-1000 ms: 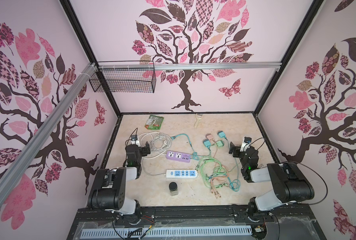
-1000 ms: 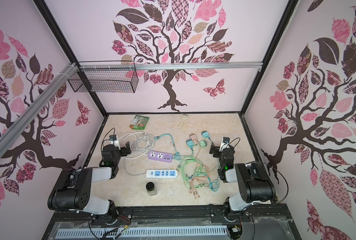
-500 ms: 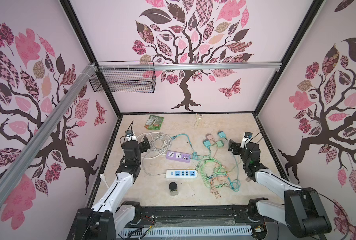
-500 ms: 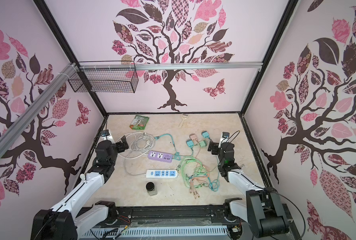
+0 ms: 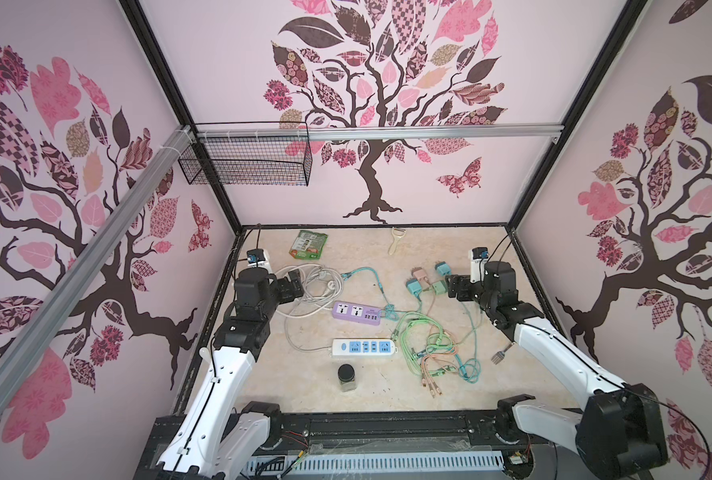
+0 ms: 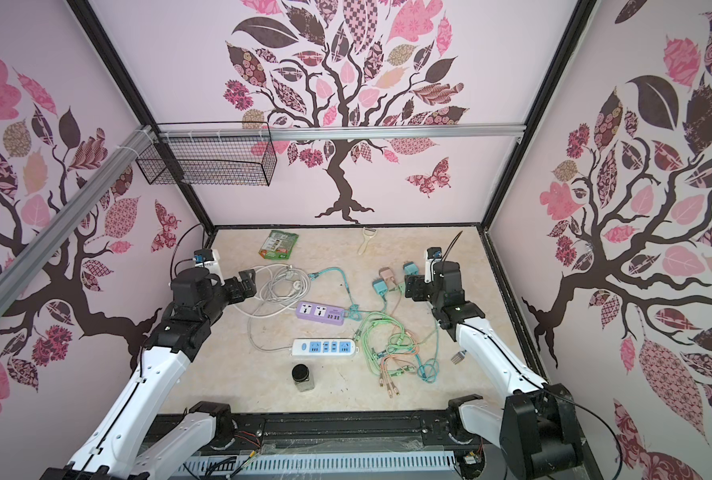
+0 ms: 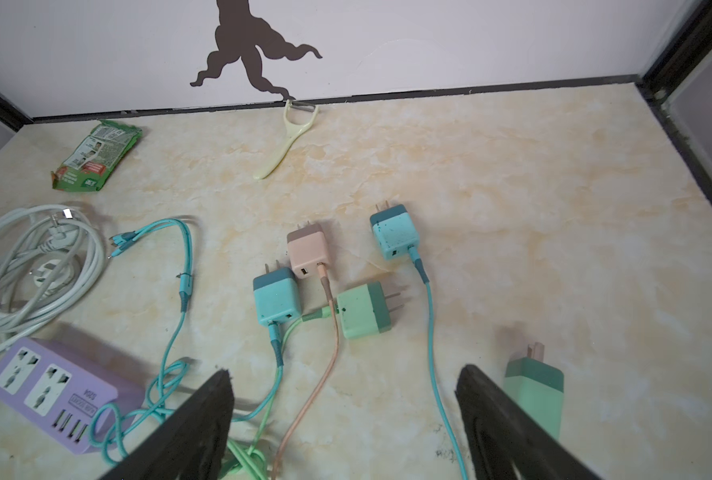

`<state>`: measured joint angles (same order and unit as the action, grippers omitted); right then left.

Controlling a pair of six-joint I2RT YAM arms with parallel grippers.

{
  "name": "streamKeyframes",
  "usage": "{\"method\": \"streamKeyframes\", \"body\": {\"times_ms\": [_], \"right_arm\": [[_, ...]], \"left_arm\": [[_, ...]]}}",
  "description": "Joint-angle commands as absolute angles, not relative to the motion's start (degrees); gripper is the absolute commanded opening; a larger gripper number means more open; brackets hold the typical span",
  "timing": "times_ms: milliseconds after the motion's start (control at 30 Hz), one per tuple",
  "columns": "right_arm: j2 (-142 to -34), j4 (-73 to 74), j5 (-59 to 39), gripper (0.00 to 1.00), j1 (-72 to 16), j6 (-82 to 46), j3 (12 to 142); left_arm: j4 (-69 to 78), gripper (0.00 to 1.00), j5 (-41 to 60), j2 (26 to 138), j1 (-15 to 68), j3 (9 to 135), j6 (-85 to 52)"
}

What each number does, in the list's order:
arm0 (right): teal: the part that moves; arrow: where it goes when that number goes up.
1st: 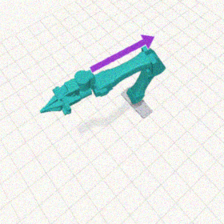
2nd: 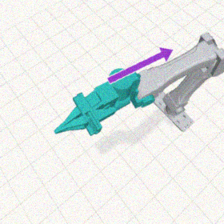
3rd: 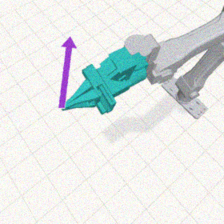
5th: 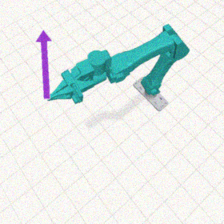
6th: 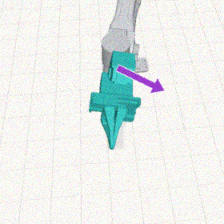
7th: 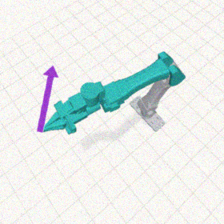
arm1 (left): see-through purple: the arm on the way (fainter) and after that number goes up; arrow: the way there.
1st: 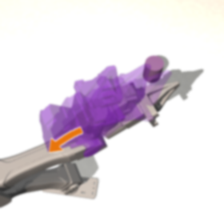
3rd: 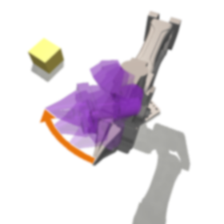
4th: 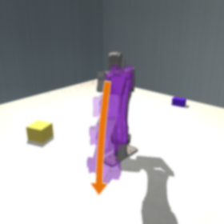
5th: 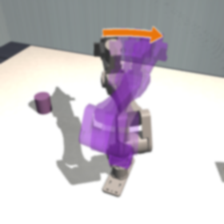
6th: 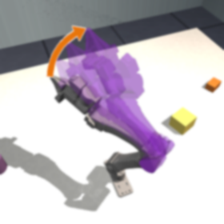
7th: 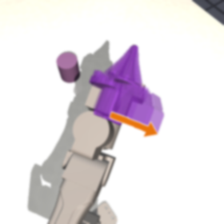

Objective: Insert the plug
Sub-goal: 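Reach the right gripper to the teal charger while the left arm rises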

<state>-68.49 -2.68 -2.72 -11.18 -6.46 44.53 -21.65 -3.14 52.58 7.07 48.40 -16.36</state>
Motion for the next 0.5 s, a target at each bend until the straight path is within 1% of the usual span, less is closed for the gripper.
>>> {"method": "streamKeyframes", "body": {"times_ms": [0, 133, 267, 467], "right_arm": [[-72.97, -11.55, -6.59, 0.84, -11.8, -6.29, 49.27], [-78.24, -15.41, -8.32, 0.82, -13.54, -4.97, 53.5], [-82.73, -17.68, -7.28, 0.81, -16.25, -3.06, 56.58], [-89.05, -18.52, -5.59, 0.8, -18.35, -1.46, 60.09]], "left_arm": [[-25.96, 0.98, 3.03, 52.79, 7.24, 50.19, -14.93], [-27.13, 0.98, 6.0, 55.21, 7.21, 51.13, -12.91], [-26.25, 0.98, 8.21, 56.06, 7.26, 51.81, -12.92], [-26.19, 0.98, 8.87, 58.28, 7.25, 53.0, -11.82]]}}
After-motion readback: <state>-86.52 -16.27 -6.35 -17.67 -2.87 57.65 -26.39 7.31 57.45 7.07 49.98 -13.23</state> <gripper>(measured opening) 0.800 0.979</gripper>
